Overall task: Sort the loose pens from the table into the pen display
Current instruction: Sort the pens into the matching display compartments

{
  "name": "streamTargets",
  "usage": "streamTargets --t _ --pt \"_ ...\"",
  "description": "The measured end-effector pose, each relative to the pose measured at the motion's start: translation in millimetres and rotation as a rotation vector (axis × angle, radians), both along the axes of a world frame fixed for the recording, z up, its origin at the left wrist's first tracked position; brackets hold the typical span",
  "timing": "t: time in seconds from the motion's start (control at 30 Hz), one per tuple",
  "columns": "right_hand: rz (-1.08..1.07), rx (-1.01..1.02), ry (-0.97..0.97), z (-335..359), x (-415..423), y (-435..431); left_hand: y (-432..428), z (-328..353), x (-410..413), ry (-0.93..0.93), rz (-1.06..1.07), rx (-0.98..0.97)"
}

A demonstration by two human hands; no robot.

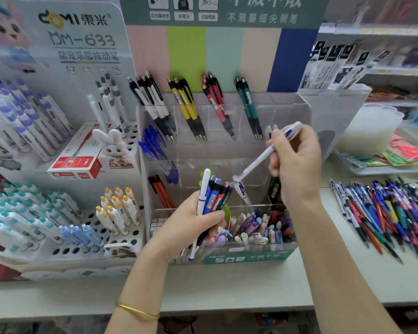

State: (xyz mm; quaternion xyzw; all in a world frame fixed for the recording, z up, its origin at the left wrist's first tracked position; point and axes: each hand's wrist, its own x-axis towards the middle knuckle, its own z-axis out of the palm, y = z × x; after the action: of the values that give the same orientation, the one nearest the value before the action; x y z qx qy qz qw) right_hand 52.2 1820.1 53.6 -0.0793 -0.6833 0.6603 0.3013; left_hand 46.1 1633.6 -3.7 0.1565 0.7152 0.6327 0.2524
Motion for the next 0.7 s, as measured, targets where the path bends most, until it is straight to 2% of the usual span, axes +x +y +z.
streamTargets --t 0.07,0.13,0.2,0.4,0.5,0.7 --pt "-0.006 0.204 -0.094 4 4 2 5 -3 0 0.043 0.040 -0.073" --pt "0.208 0.285 -0.241 -1 12 -8 14 -4 1 0.118 0.048 -0.138" --pt "0.342 0.254 -0.300 -8 20 -19 23 -5 1 0.158 0.052 -0.166" --pt "0.280 0.223 -0.232 -23 22 -18 32 -6 1 0.230 0.078 -0.255" --pt "0.307 0.173 -0.234 -23 21 -14 32 -3 -1 0.178 0.074 -0.263" --pt "0.232 0.116 -0.200 -19 15 -2 26 2 -5 0.035 0.020 -0.219"
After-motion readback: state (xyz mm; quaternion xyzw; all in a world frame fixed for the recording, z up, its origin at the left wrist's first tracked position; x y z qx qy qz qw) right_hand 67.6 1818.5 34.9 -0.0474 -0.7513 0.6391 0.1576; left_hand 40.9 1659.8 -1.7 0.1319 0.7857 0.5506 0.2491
